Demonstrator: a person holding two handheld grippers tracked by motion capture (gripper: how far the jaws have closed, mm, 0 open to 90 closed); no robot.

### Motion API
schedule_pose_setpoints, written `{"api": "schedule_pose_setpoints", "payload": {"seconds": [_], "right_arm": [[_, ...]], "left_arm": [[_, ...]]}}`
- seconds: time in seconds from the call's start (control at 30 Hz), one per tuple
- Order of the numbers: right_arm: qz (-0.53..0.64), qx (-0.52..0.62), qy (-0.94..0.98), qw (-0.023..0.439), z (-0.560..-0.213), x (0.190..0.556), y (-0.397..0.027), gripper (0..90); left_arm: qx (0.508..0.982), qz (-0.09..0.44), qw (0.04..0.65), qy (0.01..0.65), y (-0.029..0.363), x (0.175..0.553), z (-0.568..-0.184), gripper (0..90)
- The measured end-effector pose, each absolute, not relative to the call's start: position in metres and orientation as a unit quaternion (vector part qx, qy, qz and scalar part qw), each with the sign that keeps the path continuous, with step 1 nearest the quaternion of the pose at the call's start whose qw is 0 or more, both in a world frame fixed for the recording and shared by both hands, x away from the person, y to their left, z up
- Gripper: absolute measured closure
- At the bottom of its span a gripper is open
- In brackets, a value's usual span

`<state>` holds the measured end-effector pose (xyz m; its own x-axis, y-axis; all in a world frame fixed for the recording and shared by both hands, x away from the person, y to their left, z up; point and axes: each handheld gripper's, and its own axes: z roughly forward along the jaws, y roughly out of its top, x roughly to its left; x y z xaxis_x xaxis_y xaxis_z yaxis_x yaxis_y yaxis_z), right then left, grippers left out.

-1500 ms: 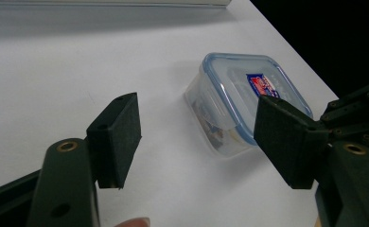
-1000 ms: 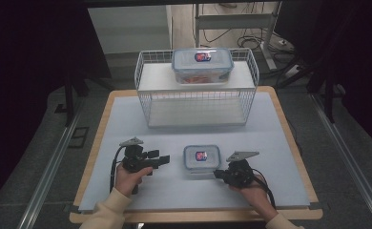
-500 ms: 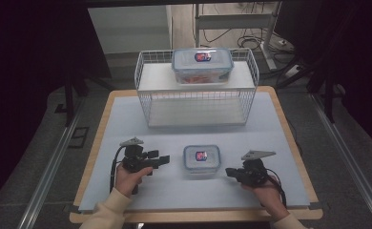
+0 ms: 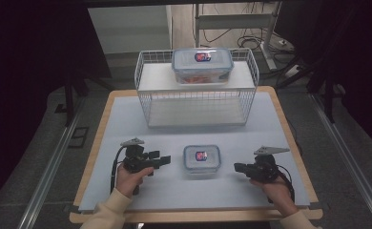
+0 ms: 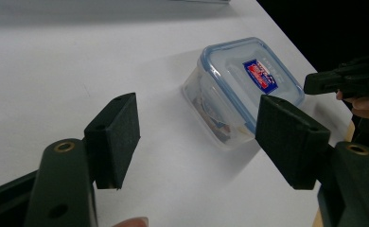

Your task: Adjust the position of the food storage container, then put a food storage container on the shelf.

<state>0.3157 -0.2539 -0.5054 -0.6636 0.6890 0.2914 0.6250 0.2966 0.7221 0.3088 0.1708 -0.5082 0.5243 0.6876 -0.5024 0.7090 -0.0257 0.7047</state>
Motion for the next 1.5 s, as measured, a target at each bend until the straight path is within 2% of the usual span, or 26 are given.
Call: {"api": "schedule_pose_setpoints", "payload": {"seconds": [0.1, 0.4, 0.57, 1.0, 1.5], "right_arm": [[0.434, 0.407, 0.803, 0.031, -0.505, 0.317, -0.254, 82.9], [0.447, 0.403, 0.798, 0.017, -0.499, 0.32, -0.253, 45.3], [0.457, 0.41, 0.79, 0.007, -0.497, 0.325, -0.252, 34.6], [0.473, 0.415, 0.777, -0.017, -0.492, 0.345, -0.238, 29.9], [0.444, 0.437, 0.779, -0.071, -0.51, 0.369, -0.207, 29.2]], "left_arm": [[0.715, -0.011, 0.5, 0.489, 0.171, 0.309, -0.508, 31.1], [0.709, -0.021, 0.505, 0.492, 0.165, 0.307, -0.505, 28.1], [0.712, -0.024, 0.498, 0.495, 0.16, 0.308, -0.505, 25.2], [0.709, -0.057, 0.492, 0.501, 0.138, 0.318, -0.513, 24.5], [0.7, -0.112, 0.486, 0.511, 0.111, 0.336, -0.529, 25.4]]}}
